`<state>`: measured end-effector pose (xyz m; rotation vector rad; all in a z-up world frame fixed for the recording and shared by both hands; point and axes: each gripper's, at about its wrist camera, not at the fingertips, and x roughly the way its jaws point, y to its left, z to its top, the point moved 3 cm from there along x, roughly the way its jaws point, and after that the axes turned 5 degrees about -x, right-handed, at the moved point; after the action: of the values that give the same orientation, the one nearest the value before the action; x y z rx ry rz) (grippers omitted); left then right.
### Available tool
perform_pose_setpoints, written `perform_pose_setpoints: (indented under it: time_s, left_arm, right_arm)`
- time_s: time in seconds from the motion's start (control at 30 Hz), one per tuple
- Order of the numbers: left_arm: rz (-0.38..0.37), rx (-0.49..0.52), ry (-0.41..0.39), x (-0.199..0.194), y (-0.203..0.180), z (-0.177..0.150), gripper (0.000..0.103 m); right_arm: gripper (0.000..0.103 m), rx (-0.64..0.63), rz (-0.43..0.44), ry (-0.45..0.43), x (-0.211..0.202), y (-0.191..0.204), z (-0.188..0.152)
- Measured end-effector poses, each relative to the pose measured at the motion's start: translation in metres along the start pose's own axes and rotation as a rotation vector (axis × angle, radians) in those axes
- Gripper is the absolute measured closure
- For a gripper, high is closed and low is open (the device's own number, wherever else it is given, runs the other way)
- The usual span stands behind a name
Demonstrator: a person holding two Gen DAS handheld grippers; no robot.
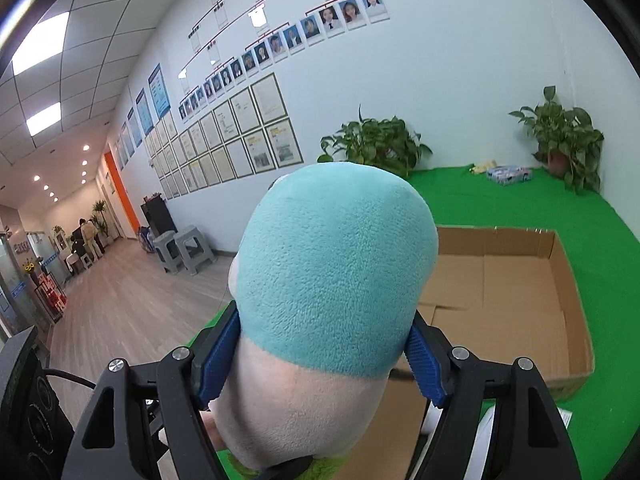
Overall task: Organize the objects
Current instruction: 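Carry the plush pig with both grippers over the open cardboard box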
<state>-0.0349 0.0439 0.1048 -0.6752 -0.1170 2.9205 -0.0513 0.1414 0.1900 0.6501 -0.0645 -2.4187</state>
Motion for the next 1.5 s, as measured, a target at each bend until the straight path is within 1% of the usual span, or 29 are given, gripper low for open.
perform_pose_setpoints:
  time_s: [0.07, 0.1, 0.17, 0.2, 0.23, 0.27, 0.33, 0.43, 0.53, 0.63, 0.77, 0.83, 0.9, 1.03, 1.07, 1.13, 1.2, 1.33, 1.5]
  left_arm:
    - [-0.003, 0.004, -0.005, 0.004, 0.003, 0.008, 0.053]
    - [-0.009, -0.001, -0.004, 0.008, 0.006, 0.016, 0.053]
    - [-0.018, -0.006, -0.008, 0.010, 0.010, 0.018, 0.053]
    - [-0.022, -0.007, -0.015, 0.013, 0.013, 0.025, 0.053]
    - [-0.025, -0.007, -0.019, 0.010, 0.011, 0.020, 0.053]
    - [-0.028, -0.010, -0.022, 0.013, 0.014, 0.024, 0.053]
    - [-0.034, -0.021, -0.024, 0.020, 0.020, 0.029, 0.053]
    - [-0.028, -0.038, -0.014, 0.032, 0.026, 0.035, 0.053]
    - [-0.022, -0.068, 0.014, 0.043, 0.029, 0.034, 0.053]
    - [-0.005, -0.087, 0.035, 0.058, 0.038, 0.031, 0.053]
    - [0.028, -0.105, 0.078, 0.087, 0.056, 0.025, 0.053]
    - [0.033, -0.123, 0.110, 0.104, 0.068, 0.021, 0.053]
    - [0.036, -0.142, 0.147, 0.122, 0.078, 0.015, 0.053]
    - [0.039, -0.190, 0.231, 0.155, 0.096, -0.006, 0.053]
    - [0.041, -0.204, 0.253, 0.162, 0.100, -0.012, 0.053]
    - [0.053, -0.219, 0.293, 0.176, 0.108, -0.023, 0.053]
    - [0.054, -0.239, 0.328, 0.188, 0.116, -0.035, 0.053]
    - [0.065, -0.266, 0.366, 0.199, 0.124, -0.047, 0.053]
    - [0.079, -0.279, 0.406, 0.208, 0.130, -0.060, 0.052]
  right_arm:
    - [0.030, 0.004, 0.000, -0.013, -0.005, -0.003, 0.016]
    - [0.030, 0.005, -0.005, -0.016, -0.005, -0.004, 0.024]
    - [0.030, 0.002, -0.013, -0.021, -0.005, -0.007, 0.043]
    - [0.030, -0.001, -0.016, -0.022, -0.003, -0.006, 0.052]
    - [0.030, -0.005, -0.019, -0.022, -0.001, -0.007, 0.062]
    - [0.030, -0.003, -0.021, -0.019, 0.010, -0.001, 0.073]
    - [0.030, -0.001, -0.018, -0.008, 0.019, -0.001, 0.090]
    - [0.030, -0.001, -0.010, 0.012, 0.038, -0.002, 0.109]
    - [0.029, -0.004, -0.004, 0.046, 0.068, -0.005, 0.120]
    - [0.029, 0.004, 0.010, 0.080, 0.100, -0.012, 0.120]
    - [0.029, 0.007, 0.037, 0.127, 0.146, -0.023, 0.112]
    - [0.029, 0.017, 0.052, 0.162, 0.176, -0.030, 0.105]
    - [0.029, 0.026, 0.052, 0.188, 0.198, -0.033, 0.090]
    - [0.030, 0.050, 0.060, 0.271, 0.255, -0.049, 0.066]
    - [0.030, 0.054, 0.061, 0.284, 0.263, -0.051, 0.058]
    - [0.030, 0.068, 0.068, 0.327, 0.293, -0.057, 0.040]
    - [0.030, 0.077, 0.075, 0.358, 0.315, -0.069, 0.014]
    - [0.030, 0.102, 0.086, 0.401, 0.346, -0.078, -0.017]
    - [0.029, 0.122, 0.110, 0.453, 0.378, -0.081, -0.045]
